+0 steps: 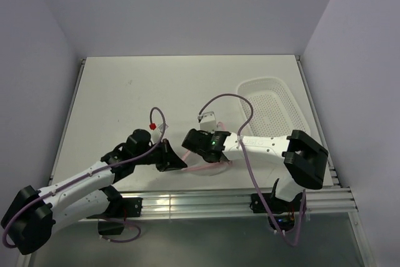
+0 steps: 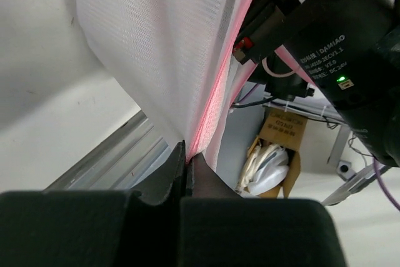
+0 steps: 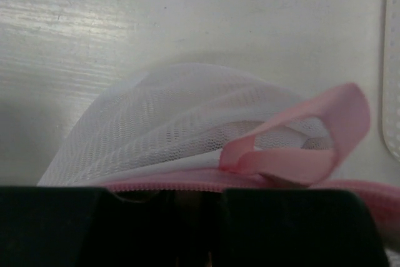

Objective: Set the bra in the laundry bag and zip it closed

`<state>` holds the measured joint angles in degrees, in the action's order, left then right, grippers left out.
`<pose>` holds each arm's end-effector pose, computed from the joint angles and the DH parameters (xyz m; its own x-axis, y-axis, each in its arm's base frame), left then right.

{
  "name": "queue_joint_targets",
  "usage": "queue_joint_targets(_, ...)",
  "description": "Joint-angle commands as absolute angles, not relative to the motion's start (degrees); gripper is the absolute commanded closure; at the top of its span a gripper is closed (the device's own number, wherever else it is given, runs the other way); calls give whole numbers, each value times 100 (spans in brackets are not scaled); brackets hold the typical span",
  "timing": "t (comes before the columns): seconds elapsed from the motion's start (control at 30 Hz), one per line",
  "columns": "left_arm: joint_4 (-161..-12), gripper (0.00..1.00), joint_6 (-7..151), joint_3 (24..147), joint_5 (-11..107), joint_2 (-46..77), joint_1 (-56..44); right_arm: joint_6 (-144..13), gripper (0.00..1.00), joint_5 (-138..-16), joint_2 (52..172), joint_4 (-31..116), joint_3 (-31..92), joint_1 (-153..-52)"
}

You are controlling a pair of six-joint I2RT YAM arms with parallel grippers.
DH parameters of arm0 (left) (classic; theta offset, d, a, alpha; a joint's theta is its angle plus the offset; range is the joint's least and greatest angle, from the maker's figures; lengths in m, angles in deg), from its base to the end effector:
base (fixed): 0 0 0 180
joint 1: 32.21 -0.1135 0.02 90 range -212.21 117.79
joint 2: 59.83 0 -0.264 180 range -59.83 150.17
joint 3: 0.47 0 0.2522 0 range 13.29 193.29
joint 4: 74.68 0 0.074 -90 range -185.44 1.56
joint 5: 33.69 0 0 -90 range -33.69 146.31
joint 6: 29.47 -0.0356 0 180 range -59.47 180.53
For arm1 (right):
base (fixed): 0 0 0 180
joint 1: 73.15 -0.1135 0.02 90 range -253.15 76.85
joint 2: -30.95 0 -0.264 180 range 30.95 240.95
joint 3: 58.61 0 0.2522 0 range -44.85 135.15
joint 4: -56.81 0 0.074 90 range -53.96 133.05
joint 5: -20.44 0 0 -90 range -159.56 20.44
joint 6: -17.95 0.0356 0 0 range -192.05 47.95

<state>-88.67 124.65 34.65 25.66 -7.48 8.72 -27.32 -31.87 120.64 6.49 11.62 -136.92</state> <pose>0.1310 -0.1376 0.1936 -0.9744 -0.1796 -0.1355 0.0375 0.4646 -0.8848 0.1484 0.2520 0.1976 -0.7285 -0.2185 -0.6493 -0.1461 0.9755 -0.1643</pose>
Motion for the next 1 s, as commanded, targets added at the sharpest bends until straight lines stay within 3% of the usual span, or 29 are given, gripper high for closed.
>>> queue_joint_targets(0.0,-8554,100,12443,3579,2994,-622,1243,-2942,97,-3150,12288,429,1509,-13705)
queue_joint_targets(0.13,-8422,100,12531,3552,3188,-517,1516,-2960,91,-3256,12579,358,1737,-13731)
queue_joint_targets(0.27,-8264,100,12680,3517,3363,-473,1657,-2969,75,-3335,12518,306,1904,-13731)
queue_joint_targets(0.57,-7754,100,13040,3421,3496,-192,1657,-3171,52,-3493,12385,25,2642,-13732)
queue_joint_targets(0.97,-7596,100,13181,3464,3592,-24,1657,-3364,40,-3581,11612,-300,2994,-13749)
